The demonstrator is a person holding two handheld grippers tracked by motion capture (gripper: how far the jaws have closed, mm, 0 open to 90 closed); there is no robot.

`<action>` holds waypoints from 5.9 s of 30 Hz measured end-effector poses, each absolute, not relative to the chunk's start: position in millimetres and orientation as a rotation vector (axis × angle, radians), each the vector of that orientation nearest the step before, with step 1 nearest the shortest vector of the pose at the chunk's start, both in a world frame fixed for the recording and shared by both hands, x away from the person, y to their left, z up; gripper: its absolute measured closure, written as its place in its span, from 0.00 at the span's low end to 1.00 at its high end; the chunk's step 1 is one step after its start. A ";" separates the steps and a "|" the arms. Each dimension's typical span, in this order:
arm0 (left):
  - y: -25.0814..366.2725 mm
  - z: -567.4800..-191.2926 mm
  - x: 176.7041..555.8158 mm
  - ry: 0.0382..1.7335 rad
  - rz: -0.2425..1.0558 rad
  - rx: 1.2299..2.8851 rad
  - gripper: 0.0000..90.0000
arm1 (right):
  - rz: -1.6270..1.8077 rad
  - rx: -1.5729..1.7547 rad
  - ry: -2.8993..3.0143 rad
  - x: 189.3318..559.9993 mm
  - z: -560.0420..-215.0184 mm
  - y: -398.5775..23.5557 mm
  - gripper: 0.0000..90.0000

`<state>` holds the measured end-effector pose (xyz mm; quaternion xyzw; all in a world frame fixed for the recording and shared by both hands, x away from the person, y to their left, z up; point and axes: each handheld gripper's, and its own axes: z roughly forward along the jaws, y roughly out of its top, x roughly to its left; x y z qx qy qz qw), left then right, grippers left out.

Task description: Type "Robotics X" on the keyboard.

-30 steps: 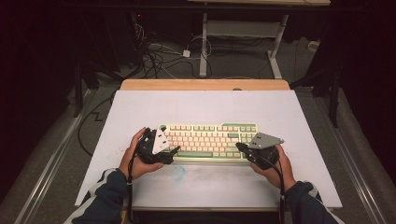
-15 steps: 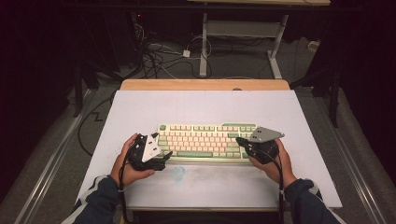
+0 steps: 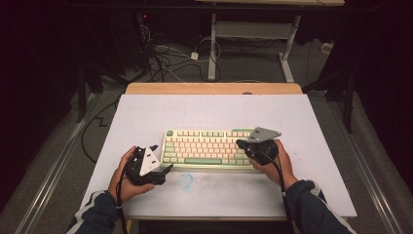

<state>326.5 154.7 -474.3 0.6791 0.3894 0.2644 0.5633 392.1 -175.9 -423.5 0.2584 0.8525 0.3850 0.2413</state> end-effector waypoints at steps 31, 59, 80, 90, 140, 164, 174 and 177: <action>162.3 -483.8 313.2 0.940 0.610 1.641 0.21 | 0.953 0.662 2.429 419.9 -444.3 -118.9 1.00; 160.4 -488.5 313.9 0.930 0.620 1.684 0.21 | 1.041 0.735 2.339 414.3 -430.7 -133.0 0.84; 164.6 -486.8 317.6 0.974 0.625 1.664 0.23 | 1.089 0.769 2.127 393.1 -414.1 -145.5 0.23; 166.0 -484.2 323.5 1.041 0.646 1.621 0.30 | 1.104 0.762 2.070 376.6 -410.1 -166.8 0.23; 143.5 -444.2 340.8 0.984 0.428 1.635 0.97 | 1.000 0.722 1.990 299.9 -445.2 -228.2 0.24; 55.5 -454.9 369.9 0.893 0.335 1.806 0.97 | 0.967 0.717 2.040 302.7 -450.9 -224.8 0.24; 42.7 -464.1 375.8 0.900 0.351 1.848 0.97 | 0.942 0.706 2.071 304.7 -454.1 -225.0 0.24; 40.7 -465.9 376.7 0.896 0.363 1.855 0.97 | 0.934 0.696 2.083 304.7 -454.6 -223.8 0.24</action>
